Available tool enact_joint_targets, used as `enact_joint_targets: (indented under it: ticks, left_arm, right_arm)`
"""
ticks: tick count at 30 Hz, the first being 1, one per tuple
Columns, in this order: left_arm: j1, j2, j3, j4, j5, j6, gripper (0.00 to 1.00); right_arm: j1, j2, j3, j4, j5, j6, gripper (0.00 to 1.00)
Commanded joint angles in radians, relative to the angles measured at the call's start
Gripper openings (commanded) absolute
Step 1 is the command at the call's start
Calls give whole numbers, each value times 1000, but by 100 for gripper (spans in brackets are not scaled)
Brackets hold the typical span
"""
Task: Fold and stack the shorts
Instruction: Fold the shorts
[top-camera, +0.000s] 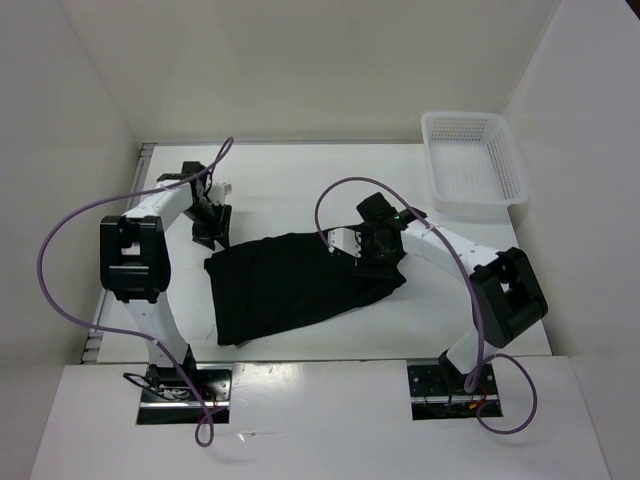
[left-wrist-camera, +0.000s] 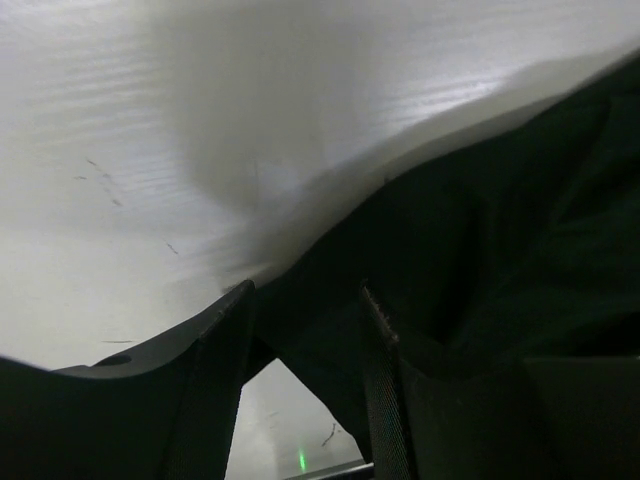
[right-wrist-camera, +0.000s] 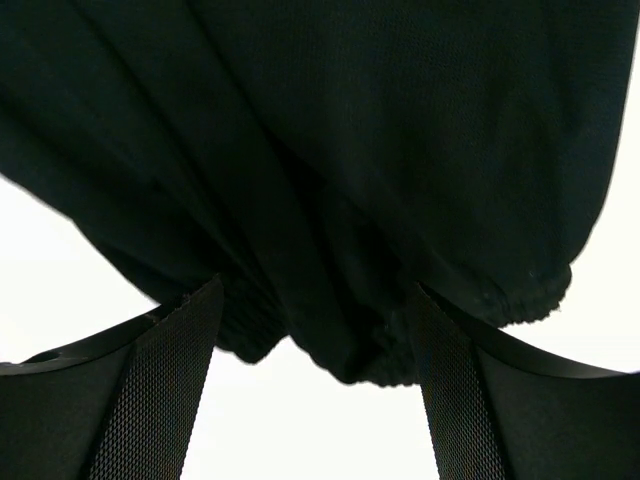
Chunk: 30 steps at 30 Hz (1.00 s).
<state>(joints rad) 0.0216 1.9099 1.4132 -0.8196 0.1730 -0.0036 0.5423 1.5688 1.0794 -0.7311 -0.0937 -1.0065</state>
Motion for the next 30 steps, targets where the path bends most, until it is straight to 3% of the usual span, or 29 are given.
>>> enact_joint_targets:
  ticks: [1,11,18,20,21,25,30]
  left_arm:
    - [1,-41,-37,-36,89,4,53]
    - [1,-51,-126,-84,30,4,53]
    - [1,-3,-161,5,-58,4,50]
    - [1,11,-145,17,-69,4,44]
    - [1,27,-132,17,-69,4,34]
    - [1,72,-51,40,-44,4,11]
    - [1,165,111,99,-59,4,2]
  right_arm:
    - [-2,27,-6,76,5,22,79]
    - [-2,79,-84,130,43,-24,79]
    - [28,79,-138,150,84,-75,79]
    - [37,79,-138,150,84,-75,79]
    - [38,79,-147,150,84,-84,79]
    - [38,97,-147,197,107,-84,79]
    - [38,141,-107,265,144,-74,76]
